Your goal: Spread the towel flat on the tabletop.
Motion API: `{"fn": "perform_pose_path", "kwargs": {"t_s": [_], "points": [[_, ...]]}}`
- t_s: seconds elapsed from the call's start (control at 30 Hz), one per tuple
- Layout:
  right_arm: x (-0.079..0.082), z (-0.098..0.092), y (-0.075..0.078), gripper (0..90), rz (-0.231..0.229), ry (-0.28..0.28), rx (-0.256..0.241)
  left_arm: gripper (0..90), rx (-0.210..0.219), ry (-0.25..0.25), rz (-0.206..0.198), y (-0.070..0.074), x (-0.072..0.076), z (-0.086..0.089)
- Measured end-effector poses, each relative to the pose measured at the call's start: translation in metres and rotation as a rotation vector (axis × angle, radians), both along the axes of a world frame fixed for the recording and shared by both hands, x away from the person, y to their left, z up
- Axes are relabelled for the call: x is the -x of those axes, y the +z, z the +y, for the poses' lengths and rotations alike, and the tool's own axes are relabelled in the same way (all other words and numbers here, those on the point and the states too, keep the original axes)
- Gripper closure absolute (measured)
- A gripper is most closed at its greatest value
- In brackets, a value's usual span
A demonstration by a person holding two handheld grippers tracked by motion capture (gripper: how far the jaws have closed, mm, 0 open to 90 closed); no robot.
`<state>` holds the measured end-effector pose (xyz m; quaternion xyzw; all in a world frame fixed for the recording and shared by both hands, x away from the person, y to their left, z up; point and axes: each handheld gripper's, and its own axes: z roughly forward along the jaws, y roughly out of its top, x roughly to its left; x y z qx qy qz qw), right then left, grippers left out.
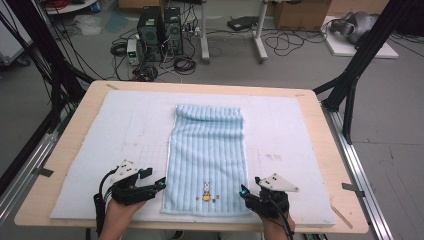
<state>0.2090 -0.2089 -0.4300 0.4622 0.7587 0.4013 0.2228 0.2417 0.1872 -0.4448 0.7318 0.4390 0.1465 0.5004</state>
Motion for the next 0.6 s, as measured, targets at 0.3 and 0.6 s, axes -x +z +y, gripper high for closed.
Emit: {"fn": "perform_pose_path", "kwargs": {"t_s": [0.3, 0.6], "points": [[-0.005, 0.005, -0.008, 58.8, 0.077, 0.035, 0.025, 52.3, -0.05, -0.06, 0.072, -0.007, 0.001, -0.019], [-0.01, 0.014, -0.014, 64.7, 0.127, 0.044, 0.057, 72.8, -0.153, -0.061, 0.058, -0.009, 0.006, -0.026]]}}
